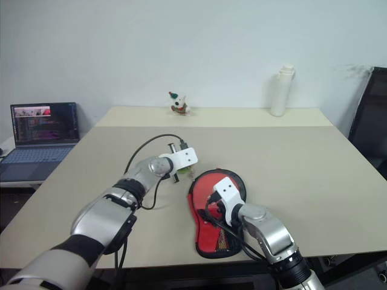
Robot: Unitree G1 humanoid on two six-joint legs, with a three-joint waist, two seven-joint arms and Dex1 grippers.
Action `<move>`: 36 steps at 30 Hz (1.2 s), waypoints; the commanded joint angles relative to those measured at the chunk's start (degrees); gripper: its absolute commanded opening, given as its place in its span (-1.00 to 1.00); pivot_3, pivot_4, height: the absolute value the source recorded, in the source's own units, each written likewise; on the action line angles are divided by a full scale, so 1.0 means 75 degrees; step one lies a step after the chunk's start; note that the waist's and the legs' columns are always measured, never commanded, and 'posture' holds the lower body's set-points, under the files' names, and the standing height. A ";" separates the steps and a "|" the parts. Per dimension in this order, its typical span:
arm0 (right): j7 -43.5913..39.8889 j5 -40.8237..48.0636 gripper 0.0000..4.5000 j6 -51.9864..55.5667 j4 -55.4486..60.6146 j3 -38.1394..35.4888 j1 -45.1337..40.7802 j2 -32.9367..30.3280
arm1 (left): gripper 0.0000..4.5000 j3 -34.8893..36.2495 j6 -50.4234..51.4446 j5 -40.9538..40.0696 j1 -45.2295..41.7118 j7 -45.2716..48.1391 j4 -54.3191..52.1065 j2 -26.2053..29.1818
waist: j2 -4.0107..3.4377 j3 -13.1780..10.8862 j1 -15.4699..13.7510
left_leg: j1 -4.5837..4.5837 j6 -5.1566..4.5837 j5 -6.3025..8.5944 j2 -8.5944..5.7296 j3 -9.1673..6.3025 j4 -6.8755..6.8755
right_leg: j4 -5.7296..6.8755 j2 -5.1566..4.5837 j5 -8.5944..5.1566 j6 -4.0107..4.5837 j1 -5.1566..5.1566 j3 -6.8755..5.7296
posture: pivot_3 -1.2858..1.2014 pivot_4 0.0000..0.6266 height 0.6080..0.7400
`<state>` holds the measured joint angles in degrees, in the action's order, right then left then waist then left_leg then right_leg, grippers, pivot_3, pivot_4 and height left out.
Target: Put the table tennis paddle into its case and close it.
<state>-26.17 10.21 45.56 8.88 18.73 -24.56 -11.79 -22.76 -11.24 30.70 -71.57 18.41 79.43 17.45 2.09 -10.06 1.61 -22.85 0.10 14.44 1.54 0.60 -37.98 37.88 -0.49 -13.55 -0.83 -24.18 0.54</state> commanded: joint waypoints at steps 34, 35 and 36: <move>0.0208 0.0095 1.00 0.1630 0.1693 0.0600 0.1607 -0.0270 | -0.99 -0.1378 -0.0773 0.1887 -0.1421 -0.2159 0.0077 -0.2425 | 0.0007 0.0002 -0.0081 | -0.0008 0.0006 0.0003 -0.0008 0.0007 0.0002 | -0.0016 -0.0008 -0.0007 -0.0012 0.0001 -0.0001 | 0.03 -0.52 1.00; 0.0205 0.0090 1.00 0.1610 0.1665 0.0603 0.1592 -0.0266 | -0.99 -0.1316 -0.0825 0.1825 -0.1383 -0.2014 0.0074 -0.2466 | 0.0007 0.0002 -0.0081 | -0.0008 0.0005 0.0003 -0.0009 0.0008 0.0002 | -0.0016 -0.0008 -0.0007 -0.0012 0.0001 -0.0002 | 0.03 -0.52 1.00; 0.0205 0.0085 1.00 0.1592 0.1635 0.0604 0.1572 -0.0254 | -0.88 -0.1239 -0.0898 0.1731 -0.1337 -0.1828 0.0069 -0.2512 | 0.0007 0.0002 -0.0081 | -0.0008 0.0006 0.0003 -0.0010 0.0008 0.0002 | -0.0015 -0.0008 -0.0007 -0.0012 0.0002 -0.0001 | 0.03 -0.52 1.00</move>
<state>-24.55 10.28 54.28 25.05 21.83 -14.67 -13.05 -33.39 -16.02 45.57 -79.41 3.76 81.70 -0.20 2.15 -10.05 1.00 -22.91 0.15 14.46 1.46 0.67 -37.97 37.76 -0.55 -13.60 -0.91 -24.16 0.52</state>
